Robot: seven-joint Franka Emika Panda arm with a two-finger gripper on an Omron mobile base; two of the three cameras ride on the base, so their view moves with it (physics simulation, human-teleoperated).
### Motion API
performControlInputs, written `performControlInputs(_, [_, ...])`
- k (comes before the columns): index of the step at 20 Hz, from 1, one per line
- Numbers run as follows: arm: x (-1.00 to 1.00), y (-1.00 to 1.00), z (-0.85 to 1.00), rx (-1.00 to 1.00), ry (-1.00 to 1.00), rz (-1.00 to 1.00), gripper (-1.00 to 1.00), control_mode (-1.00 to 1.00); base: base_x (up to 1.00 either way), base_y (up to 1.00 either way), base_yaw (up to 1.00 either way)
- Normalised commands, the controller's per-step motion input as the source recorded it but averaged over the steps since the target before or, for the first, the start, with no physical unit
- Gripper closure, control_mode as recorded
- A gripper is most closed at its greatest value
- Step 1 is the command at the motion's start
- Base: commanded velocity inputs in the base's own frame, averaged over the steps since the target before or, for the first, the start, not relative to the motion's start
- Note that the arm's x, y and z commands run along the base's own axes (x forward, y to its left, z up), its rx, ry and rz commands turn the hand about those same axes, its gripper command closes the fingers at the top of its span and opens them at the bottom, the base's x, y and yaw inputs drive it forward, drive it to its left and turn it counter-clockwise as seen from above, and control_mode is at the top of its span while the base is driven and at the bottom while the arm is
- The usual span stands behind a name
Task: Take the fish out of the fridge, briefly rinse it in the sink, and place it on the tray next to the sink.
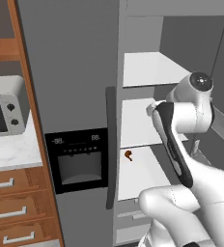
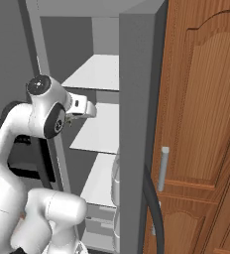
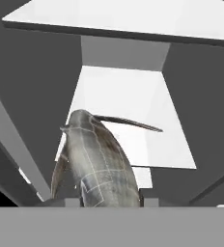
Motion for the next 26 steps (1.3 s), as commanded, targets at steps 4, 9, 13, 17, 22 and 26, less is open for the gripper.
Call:
performControlInputs(4, [-1.0,0.02,-1.0,0.0,0.43,0.0,1.0,-1.0,0.0,0.0,0.0])
performControlInputs(9, [-0.72,-0.05,-0.11,0.06,-0.14,-0.02,1.0,-1.0,0.0,0.0,0.0])
performControlInputs(13, [-0.81,0.0,0.0,0.0,-0.48,0.0,1.0,-1.0,0.0,0.0,0.0])
performControlInputs(17, [-0.25,0.0,0.0,-0.01,-0.19,0.0,1.0,-1.0,0.0,0.0,0.0])
performControlInputs(22, [-0.36,0.03,-0.06,0.0,0.0,0.04,1.0,1.0,-0.4,0.16,0.18])
performControlInputs(26, [0.0,0.0,0.0,0.0,0.0,0.0,1.0,1.0,-0.69,0.31,0.73])
